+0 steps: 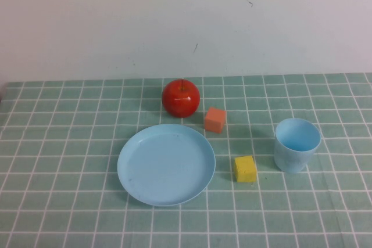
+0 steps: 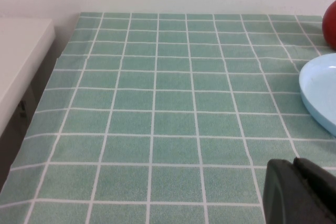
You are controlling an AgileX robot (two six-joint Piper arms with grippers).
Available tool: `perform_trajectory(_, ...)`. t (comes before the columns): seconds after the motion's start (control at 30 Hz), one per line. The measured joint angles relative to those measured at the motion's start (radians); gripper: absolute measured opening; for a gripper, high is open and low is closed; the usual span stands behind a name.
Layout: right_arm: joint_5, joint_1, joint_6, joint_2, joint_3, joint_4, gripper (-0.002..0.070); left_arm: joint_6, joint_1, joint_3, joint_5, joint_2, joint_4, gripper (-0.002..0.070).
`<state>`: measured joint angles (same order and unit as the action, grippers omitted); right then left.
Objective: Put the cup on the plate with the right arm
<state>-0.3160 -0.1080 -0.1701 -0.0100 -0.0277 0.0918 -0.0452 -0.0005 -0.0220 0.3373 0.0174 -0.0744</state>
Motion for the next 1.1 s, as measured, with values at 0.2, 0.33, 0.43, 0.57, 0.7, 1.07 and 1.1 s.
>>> perform_trajectory(0.2,0.239,0.000,0.000,0.000,-0.002,0.001,-0.0003,0.000,0.000,0.000,0.000,0.000,0.000,-0.0003)
perform_trajectory(0.33,0.495,0.000,0.000,0.000,-0.002,0.005,-0.0003,0.000,0.000,0.000,0.000,0.000,0.000,-0.0003)
perform_trajectory(0.43,0.674,0.000,-0.008,0.000,-0.002,0.007,-0.0003,0.000,0.000,0.000,0.000,0.000,0.000,-0.0003)
perform_trajectory(0.57,0.867,0.000,0.008,0.000,-0.002,0.009,-0.0003,0.000,0.000,0.000,0.000,0.000,0.000,-0.0003)
perform_trajectory(0.7,0.997,0.000,0.077,0.000,-0.002,0.017,-0.0003,0.000,0.000,0.000,0.000,0.000,0.000,-0.0003)
perform_trajectory(1.07,1.092,0.000,0.288,0.000,-0.002,0.019,-0.0003,0.000,0.000,0.000,0.000,0.000,0.000,-0.0003)
perform_trajectory(1.1,1.089,0.000,0.284,0.000,-0.002,0.019,-0.0003,0.000,0.000,0.000,0.000,0.000,0.000,-0.0003)
